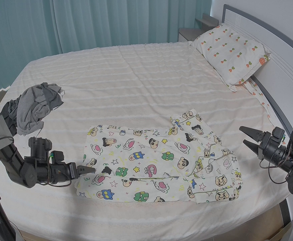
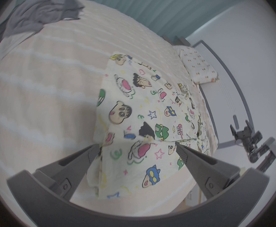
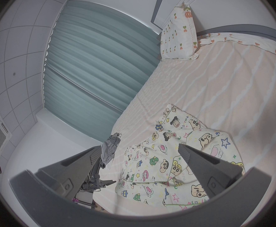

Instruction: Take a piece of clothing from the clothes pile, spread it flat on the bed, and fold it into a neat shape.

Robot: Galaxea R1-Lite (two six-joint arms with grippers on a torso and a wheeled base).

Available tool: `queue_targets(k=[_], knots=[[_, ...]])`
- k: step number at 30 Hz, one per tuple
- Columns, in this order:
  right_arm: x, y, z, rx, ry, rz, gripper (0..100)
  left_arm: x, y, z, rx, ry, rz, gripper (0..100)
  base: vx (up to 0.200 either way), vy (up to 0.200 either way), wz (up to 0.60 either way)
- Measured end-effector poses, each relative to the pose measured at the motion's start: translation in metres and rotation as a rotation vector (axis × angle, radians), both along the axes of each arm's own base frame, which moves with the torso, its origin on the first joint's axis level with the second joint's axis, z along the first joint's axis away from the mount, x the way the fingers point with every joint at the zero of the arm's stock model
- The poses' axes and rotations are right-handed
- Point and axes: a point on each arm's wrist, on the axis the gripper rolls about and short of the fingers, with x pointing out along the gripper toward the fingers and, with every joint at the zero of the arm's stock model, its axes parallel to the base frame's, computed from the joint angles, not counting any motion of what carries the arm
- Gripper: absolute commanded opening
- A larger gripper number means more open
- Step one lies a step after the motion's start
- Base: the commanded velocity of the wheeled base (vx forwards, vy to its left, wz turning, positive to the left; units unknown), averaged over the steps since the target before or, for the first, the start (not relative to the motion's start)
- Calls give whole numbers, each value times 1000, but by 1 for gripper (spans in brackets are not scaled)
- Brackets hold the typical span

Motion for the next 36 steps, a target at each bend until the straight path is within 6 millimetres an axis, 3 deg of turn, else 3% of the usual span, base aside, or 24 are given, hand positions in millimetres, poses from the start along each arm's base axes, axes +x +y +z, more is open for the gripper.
queue_targets(k=[4,9,34,35,36], knots=[[0,0,-1,0,3,3,100,17,-7,4,26,-40,-48,100,0,0,0],[0,0,-1,0,6,3,100,23,-9,2,29,-48,-56,100,0,0,0],[2,0,-7,-20,16,4,100,25,-6,-22,58,5,-75,100,0,0,0],[3,0,-8,-20,17,4,100,25,-7,-23,57,6,-76,0,0,0,0],[3,0,-8,-21,17,4,100,25,-7,-24,57,7,-76,0,0,0,0]])
